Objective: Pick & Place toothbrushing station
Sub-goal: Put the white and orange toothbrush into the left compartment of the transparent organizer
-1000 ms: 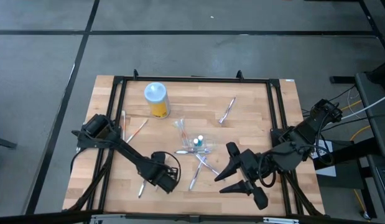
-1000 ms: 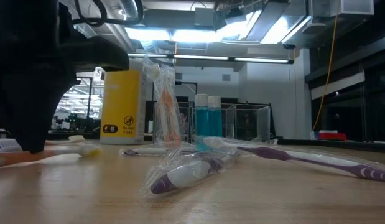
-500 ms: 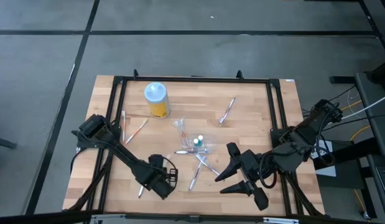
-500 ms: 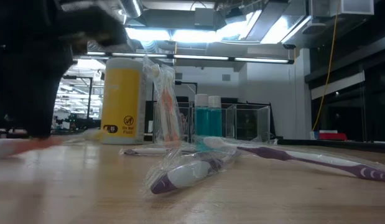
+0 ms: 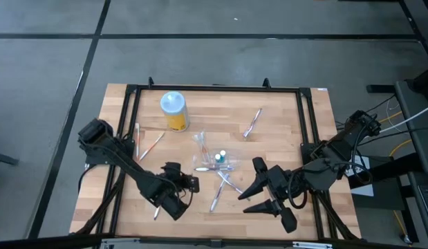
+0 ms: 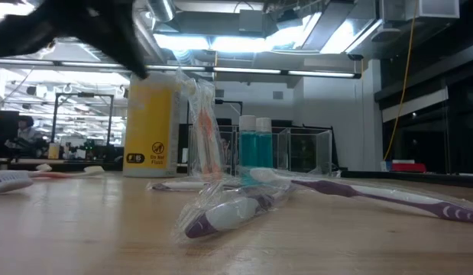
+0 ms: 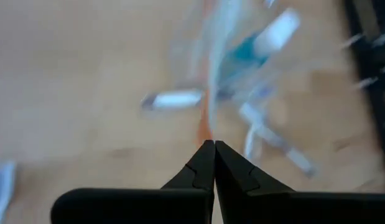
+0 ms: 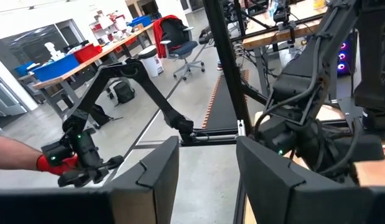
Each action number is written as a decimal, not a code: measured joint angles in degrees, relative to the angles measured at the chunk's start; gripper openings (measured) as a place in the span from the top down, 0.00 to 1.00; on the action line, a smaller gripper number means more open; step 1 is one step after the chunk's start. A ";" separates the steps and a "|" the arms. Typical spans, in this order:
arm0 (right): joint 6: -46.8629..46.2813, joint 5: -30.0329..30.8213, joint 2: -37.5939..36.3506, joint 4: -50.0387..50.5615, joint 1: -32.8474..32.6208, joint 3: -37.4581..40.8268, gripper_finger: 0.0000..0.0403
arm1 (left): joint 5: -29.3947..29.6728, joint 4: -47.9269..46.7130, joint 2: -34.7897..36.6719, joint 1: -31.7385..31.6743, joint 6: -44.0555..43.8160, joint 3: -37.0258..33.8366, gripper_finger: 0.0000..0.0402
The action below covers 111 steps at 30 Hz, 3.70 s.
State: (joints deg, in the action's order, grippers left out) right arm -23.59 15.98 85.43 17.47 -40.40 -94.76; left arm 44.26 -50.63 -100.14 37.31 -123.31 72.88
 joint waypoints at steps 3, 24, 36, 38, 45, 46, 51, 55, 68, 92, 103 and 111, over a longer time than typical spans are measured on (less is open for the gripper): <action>0.00 0.16 0.00 0.00 0.00 0.00 0.59 | 6.12 -0.39 0.31 -1.01 0.59 0.02 1.00; -2.56 0.92 0.00 -0.38 0.00 0.00 0.59 | 1.45 9.30 7.54 1.26 11.17 0.02 0.90; 2.24 -0.58 0.00 -2.13 0.07 0.00 0.59 | -5.94 65.71 14.54 9.68 76.53 0.02 0.93; 2.70 -0.56 0.00 -2.31 0.07 0.00 0.59 | -10.15 76.82 14.32 9.85 87.13 0.07 0.95; 3.35 -0.56 0.00 -3.10 0.30 0.00 0.59 | -14.48 82.50 14.04 9.35 95.00 0.04 0.99; 3.42 -0.55 0.00 -3.13 0.33 0.00 0.59 | -14.79 82.44 14.01 9.23 94.80 0.04 0.99; 3.45 -0.54 0.00 -3.13 0.33 0.00 0.59 | -15.42 82.53 14.01 8.71 95.59 0.04 0.99; 3.45 -0.54 0.00 -3.13 0.33 0.00 0.59 | -15.47 82.52 14.01 8.71 95.65 0.04 0.99; 3.06 -0.54 0.00 -3.13 0.55 0.00 0.59 | 15.90 45.57 13.83 8.67 56.40 0.04 0.99; -0.63 -1.90 0.00 -4.87 0.55 0.00 0.59 | -20.19 6.55 -5.54 -13.05 11.16 0.02 0.58; -1.28 -2.02 0.00 -4.90 -0.37 0.00 0.59 | -27.82 6.03 -9.00 -18.37 20.57 0.02 0.61; -1.46 -1.85 0.00 -5.09 -0.67 0.00 0.59 | -30.95 7.71 -11.86 -18.26 20.78 0.02 0.63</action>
State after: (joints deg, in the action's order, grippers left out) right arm -25.06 14.13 85.43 12.39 -41.07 -94.76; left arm 13.32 -42.91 -112.00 19.05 -102.52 72.90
